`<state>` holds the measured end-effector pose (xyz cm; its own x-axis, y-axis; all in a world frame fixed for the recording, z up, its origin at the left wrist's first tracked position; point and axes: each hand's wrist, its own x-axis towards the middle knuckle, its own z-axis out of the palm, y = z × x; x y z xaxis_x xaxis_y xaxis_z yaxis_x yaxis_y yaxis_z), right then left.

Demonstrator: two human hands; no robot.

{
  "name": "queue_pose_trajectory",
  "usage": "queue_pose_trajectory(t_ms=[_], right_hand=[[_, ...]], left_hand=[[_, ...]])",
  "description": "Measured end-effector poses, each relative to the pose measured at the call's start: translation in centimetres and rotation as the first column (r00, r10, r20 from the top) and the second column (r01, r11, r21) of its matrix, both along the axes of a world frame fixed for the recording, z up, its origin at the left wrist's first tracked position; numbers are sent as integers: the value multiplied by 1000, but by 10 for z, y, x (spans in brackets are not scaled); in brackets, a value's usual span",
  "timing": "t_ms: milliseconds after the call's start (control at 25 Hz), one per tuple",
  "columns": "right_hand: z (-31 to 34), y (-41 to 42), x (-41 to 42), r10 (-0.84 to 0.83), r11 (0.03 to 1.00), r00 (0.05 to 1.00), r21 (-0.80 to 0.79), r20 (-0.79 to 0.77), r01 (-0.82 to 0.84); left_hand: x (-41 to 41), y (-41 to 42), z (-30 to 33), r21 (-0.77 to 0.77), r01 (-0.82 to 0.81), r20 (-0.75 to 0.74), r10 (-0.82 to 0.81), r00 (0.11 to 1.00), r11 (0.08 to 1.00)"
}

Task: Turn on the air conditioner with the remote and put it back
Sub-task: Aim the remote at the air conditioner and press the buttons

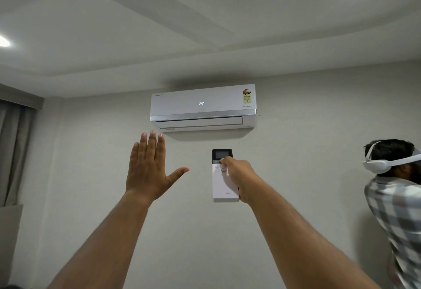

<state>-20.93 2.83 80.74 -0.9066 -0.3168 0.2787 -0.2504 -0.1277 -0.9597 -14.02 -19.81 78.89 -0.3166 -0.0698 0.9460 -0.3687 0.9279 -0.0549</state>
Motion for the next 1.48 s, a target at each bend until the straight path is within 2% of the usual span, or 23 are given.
queue_pose_trajectory(t_ms=[720,1480], right_hand=[[9,-2,7,-21,999,997,29,-70,23],[5,-3,6,4,1000,999,27,-45,-3]], left_hand=[[16,1,5,7,-25,-27,25,999,1000],[20,-4,-2,64,-37,6,36,999,997]])
